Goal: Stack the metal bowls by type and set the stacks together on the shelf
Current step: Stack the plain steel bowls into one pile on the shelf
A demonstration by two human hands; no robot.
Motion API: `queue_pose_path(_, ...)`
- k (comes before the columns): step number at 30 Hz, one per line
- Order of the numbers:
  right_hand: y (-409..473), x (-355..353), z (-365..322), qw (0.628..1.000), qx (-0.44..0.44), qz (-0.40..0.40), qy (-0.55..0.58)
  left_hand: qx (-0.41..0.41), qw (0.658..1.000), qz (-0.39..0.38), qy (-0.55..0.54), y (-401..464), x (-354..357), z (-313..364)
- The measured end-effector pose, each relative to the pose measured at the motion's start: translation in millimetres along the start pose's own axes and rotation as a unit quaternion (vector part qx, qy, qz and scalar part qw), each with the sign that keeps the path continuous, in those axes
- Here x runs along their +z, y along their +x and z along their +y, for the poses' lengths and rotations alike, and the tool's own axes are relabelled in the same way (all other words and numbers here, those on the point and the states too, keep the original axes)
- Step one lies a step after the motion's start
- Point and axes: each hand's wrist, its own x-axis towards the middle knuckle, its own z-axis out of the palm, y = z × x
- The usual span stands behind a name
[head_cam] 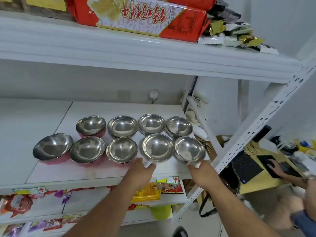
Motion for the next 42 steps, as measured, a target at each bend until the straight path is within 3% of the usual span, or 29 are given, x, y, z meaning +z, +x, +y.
queue_pose_path(3, 20.2, 0.0, 0.5, 0.991, 0.064, -0.007, 0.118, -0.061, 0.99, -0.004, -0.13, 10.2, 3.4, 9.7)
queue_pose_path(7, 53.1, 5.2, 6.4, 0.936, 0.177, 0.003, 0.306, -0.145, 0.934, -0.056, -0.323, 22.5, 6.6, 29.7)
queue_pose_path(13, 73.8, 7.9, 13.6, 0.892, 0.233, -0.006, 0.388, -0.15, 0.927, 0.003, -0.344, 40.2, 17.1, 36.2)
queue_pose_path(18, 76.2, 9.1, 16.9, 0.882, 0.232, -0.019, 0.41, -0.181, 0.9, 0.0, -0.397, 56.8, 21.0, 30.3)
queue_pose_path(26, 43.6, 2.4, 13.0, 0.88, 0.143, 0.04, 0.45, -0.152, 0.909, 0.047, -0.384, 53.3, 27.5, 19.6)
queue_pose_path(31, 38.4, -6.4, -19.1, 0.902, 0.08, -0.023, 0.423, -0.127, 0.915, 0.026, -0.383, 40.2, 33.9, 22.5)
queue_pose_path(38, 44.8, 15.8, -29.2, 0.919, 0.08, -0.088, 0.375, -0.129, 0.904, -0.003, -0.407, 21.5, 24.4, 20.6)
queue_pose_path(42, 44.6, 18.9, -31.6, 0.921, 0.086, -0.101, 0.366, -0.114, 0.895, -0.078, -0.424, -4.2, 4.0, 22.7)
